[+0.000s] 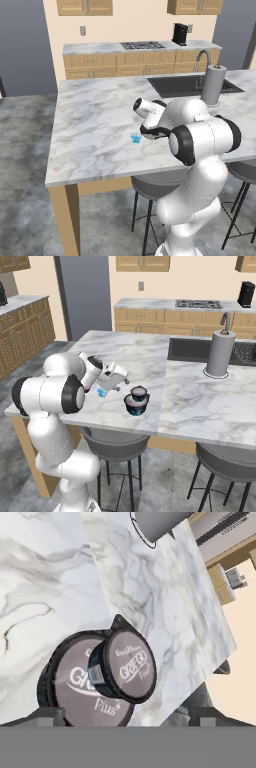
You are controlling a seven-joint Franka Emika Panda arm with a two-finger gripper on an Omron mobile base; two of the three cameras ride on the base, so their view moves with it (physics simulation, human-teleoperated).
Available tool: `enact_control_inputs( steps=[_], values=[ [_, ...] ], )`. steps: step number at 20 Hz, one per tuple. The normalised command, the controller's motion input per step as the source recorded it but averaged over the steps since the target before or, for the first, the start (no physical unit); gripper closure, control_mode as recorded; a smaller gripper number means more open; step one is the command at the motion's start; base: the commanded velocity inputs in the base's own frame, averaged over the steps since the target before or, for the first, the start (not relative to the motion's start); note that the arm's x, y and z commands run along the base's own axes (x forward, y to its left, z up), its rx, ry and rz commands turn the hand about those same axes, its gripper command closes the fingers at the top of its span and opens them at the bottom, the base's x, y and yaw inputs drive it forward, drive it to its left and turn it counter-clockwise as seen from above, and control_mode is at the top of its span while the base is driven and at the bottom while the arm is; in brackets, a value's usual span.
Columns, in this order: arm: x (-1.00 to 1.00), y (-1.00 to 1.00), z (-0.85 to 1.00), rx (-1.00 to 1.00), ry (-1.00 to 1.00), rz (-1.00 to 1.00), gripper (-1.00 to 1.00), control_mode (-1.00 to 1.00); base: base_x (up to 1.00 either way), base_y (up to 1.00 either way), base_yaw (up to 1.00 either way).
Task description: Stack the yogurt containers by placing the smaller containers on top of the larger containers.
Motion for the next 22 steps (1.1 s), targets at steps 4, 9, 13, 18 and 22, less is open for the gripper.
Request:
enact_control_inputs(
  steps=[4, 9, 13, 18, 22],
  values=[
    [-0.21, 0.57, 0.34, 0.00, -0.08, -0.05, -1.00, -1.00, 0.00, 0.00, 0.00],
    [-0.69, 0.20, 0.02, 0.04, -0.33, -0.02, -1.00, -1.00, 0.00, 0.00, 0.00],
    [-0.36, 0.29, 0.00, 0.16, -0.27, 0.00, -1.00, -1.00, 0.00, 0.00, 0.00],
    [-0.03, 0.22, 0.04, 0.25, -0.06, 0.00, -1.00, -1.00, 0.00, 0.00, 0.00],
    [0.08, 0.32, 0.11, 0.23, 0.02, 0.00, -1.00, -1.00, 0.00, 0.00, 0.00]
  ],
)
